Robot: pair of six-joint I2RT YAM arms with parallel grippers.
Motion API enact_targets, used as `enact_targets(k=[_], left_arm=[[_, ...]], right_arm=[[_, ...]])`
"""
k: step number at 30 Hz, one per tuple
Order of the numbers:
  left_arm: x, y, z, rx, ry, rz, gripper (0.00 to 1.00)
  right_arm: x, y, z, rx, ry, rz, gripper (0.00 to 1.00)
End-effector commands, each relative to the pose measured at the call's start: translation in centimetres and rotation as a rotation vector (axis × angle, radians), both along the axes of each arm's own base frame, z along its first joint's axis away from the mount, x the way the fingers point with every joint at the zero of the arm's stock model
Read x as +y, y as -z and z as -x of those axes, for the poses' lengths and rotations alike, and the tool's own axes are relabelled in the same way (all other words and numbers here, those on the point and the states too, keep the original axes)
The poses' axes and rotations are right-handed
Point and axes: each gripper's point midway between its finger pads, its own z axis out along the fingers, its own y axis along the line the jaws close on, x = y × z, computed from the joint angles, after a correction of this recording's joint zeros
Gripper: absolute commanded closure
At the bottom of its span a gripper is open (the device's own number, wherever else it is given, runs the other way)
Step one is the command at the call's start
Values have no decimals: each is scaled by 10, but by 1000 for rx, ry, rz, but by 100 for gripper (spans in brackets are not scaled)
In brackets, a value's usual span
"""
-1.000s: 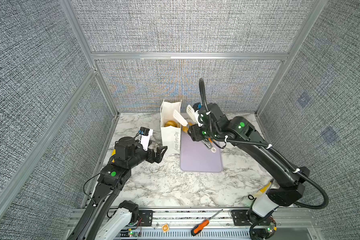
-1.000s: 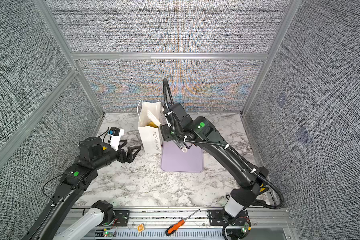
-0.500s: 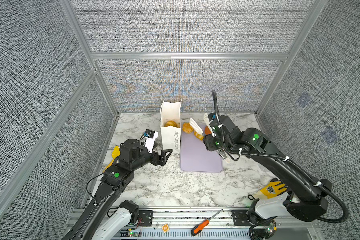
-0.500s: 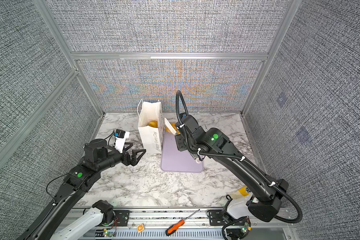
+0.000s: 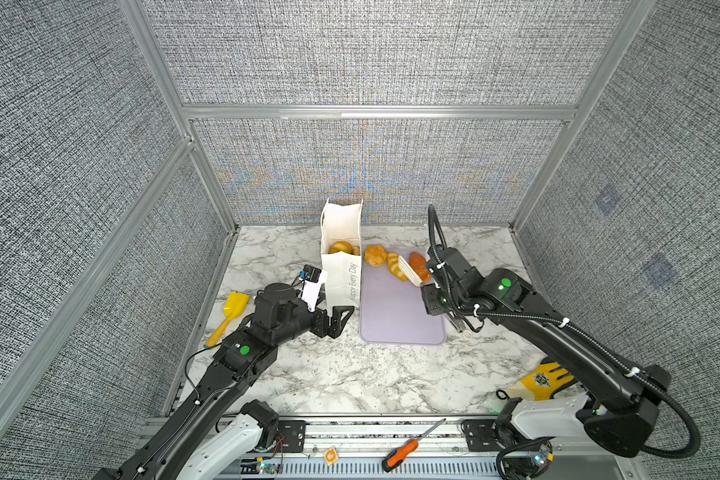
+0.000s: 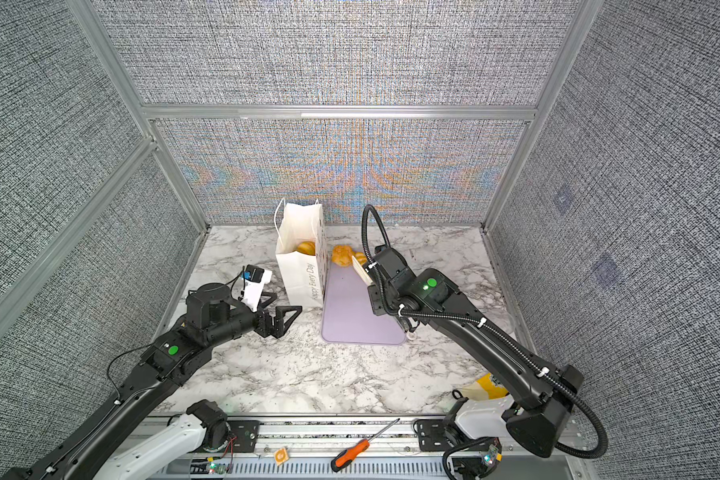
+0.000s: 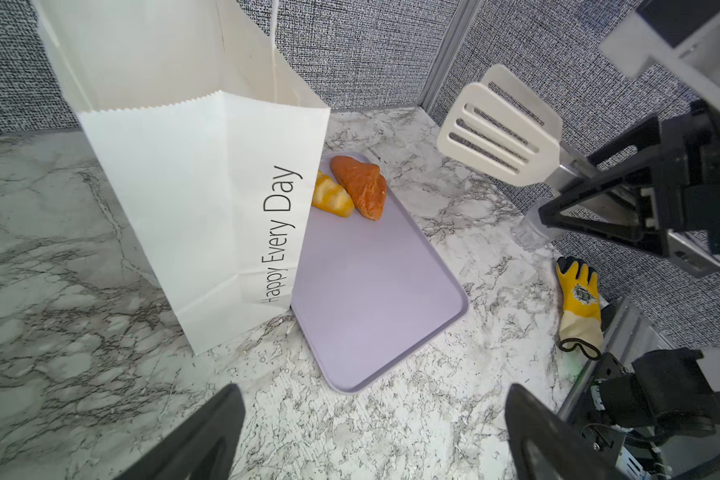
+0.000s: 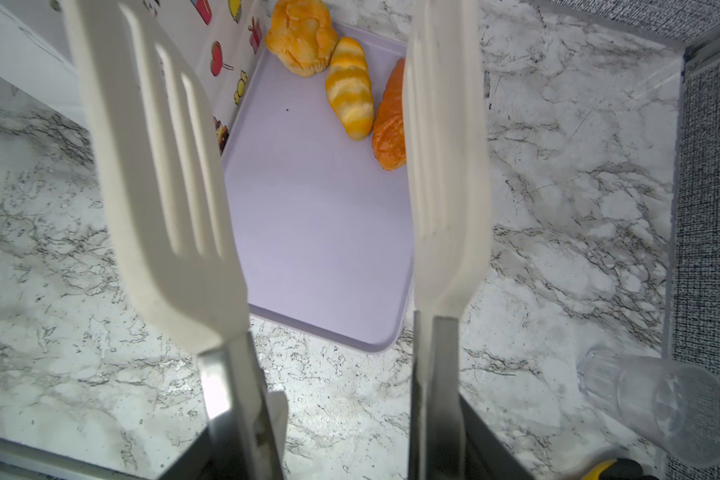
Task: Place the fake bread into the paper bag
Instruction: 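Lower the open tongs onto the long yellow marbled loaf on the tray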
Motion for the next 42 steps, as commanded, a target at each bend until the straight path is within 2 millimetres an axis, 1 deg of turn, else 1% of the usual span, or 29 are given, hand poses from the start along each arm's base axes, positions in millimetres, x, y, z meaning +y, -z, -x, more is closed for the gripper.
enact_targets(k=[1, 6, 10, 15, 21, 27, 32, 35, 39, 42], left_arm=[[-4, -4, -3, -17, -12, 22, 1], [-5, 4, -5, -9, -27, 25, 1], [-7, 12, -7, 11, -32, 21, 1], [-9, 26, -10, 36, -46, 36, 1], [-8, 46, -10, 70, -55, 11, 1], [-15, 65, -10, 118, -31, 14, 1], [-17, 72, -13, 119, -32, 11, 1], [-19, 76, -15, 130, -30, 10, 1], [-19, 82, -17, 142, -43, 9, 1], [-18, 82, -18, 143, -58, 18, 1]], right_arm=[[-2, 6, -6, -8, 10, -3, 39], [-8, 25, -13, 31, 16, 20, 39], [-7, 42, -26, 68, 3, 32, 39], [-2, 66, -49, 128, -14, 89, 39], [2, 95, -79, 215, -25, 161, 39], [6, 121, -108, 273, -25, 228, 39], [4, 135, -127, 298, -20, 248, 39], [2, 144, -135, 323, -26, 253, 39], [0, 150, -142, 340, -34, 263, 39], [2, 154, -145, 346, -46, 270, 39]])
